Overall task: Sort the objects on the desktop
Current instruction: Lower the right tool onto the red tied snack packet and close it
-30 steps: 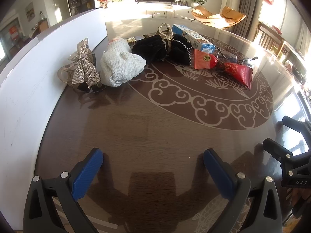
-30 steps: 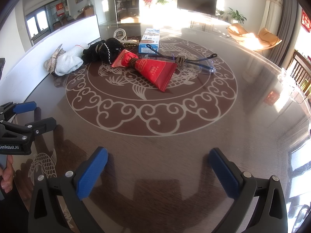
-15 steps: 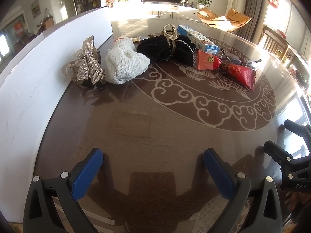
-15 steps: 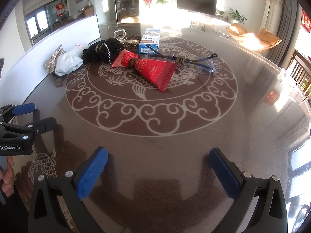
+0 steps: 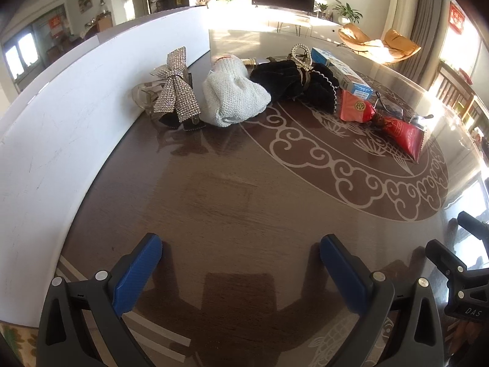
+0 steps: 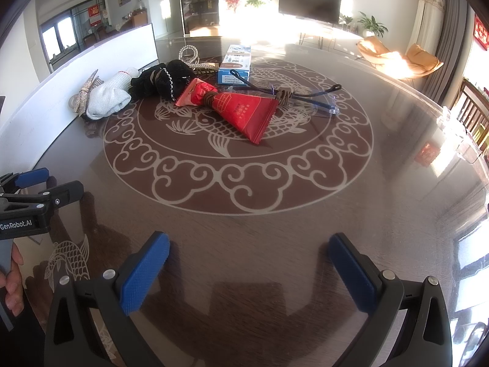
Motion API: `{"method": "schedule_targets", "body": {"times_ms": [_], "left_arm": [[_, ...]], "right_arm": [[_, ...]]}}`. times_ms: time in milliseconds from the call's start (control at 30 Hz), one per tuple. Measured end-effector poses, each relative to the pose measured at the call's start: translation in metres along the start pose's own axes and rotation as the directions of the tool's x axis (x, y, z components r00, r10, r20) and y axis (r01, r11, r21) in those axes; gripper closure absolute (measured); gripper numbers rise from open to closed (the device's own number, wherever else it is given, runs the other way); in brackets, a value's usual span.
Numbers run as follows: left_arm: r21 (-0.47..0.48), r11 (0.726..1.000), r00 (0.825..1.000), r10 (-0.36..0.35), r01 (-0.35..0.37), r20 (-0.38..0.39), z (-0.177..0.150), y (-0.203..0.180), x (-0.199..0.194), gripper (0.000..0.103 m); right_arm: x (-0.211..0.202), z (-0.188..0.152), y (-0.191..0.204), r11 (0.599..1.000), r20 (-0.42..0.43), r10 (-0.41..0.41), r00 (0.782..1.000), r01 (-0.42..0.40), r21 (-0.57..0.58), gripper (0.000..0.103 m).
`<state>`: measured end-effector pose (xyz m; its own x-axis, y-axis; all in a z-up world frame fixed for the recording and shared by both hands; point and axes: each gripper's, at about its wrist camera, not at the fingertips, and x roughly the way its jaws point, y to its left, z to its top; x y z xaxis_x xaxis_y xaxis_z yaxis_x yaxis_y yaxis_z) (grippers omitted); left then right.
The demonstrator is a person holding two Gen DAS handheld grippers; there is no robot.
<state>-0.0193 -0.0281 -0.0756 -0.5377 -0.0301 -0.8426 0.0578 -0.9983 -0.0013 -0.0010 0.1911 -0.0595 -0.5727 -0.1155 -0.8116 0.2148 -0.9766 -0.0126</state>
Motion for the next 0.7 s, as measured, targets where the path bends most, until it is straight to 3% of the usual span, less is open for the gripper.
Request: {"method": "schedule_targets", "body": {"times_ms": [333,500,700], "left_arm": [[-0.019,1.000,1.000,0.013,-0.013,0.010,0.000,0.003,-0.001,0.000],[-0.023,1.000,1.000,0.017,-0.016,0.014,-0.001,0.004,-0.001,0.000],[-0.030,0.999,0.999,0.021,-0.021,0.025,0.000,0.004,0.000,0.000]], "right_arm": [[0.002,0.003,0.000,1.000,-0.001,0.004,1.000,-0.004,-0.007,0.000],[0.019,0.027,-0.003,0.991,-0.031,0.071,0.997,-0.074,-0.108,0.000],[0.029,0.073,0.008,0.966,0.005,0.045,0.999,-0.043,-0.257,0.000]]}}
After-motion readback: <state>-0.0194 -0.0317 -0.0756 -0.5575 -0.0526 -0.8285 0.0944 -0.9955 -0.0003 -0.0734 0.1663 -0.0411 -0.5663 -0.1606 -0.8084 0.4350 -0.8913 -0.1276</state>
